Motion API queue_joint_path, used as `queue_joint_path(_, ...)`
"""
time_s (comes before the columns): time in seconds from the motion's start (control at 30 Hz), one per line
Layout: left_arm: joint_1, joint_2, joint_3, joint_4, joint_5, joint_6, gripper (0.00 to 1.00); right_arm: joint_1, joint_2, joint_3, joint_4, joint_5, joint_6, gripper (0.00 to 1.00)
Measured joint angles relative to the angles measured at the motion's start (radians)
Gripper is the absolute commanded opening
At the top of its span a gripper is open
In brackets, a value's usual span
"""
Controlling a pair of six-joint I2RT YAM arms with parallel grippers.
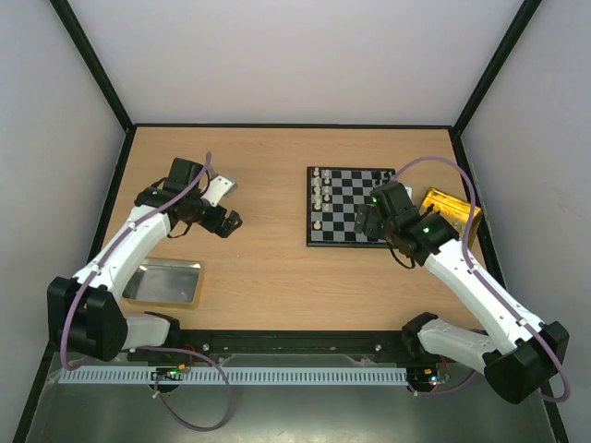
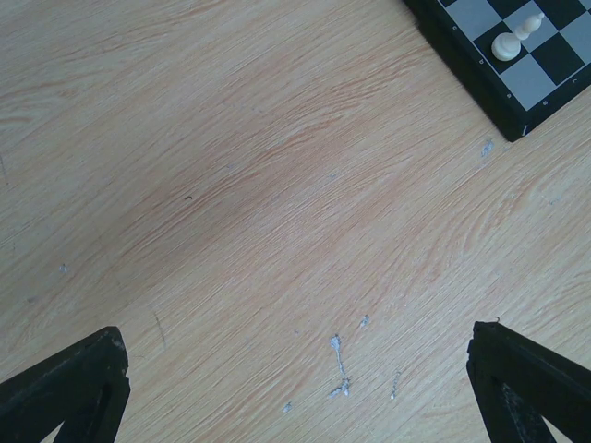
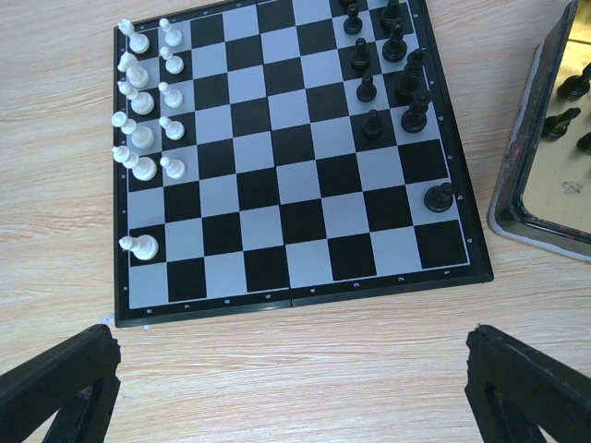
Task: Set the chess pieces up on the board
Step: Move the chessboard to the center of the board.
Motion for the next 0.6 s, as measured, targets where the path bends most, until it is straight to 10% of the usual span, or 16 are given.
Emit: queue_joint_path(0.6, 0.0, 0.0, 0.0, 0.0, -0.001, 0.0, 0.99, 0.0, 0.001, -0.003, -0.002, 0.039, 0.008, 0.91)
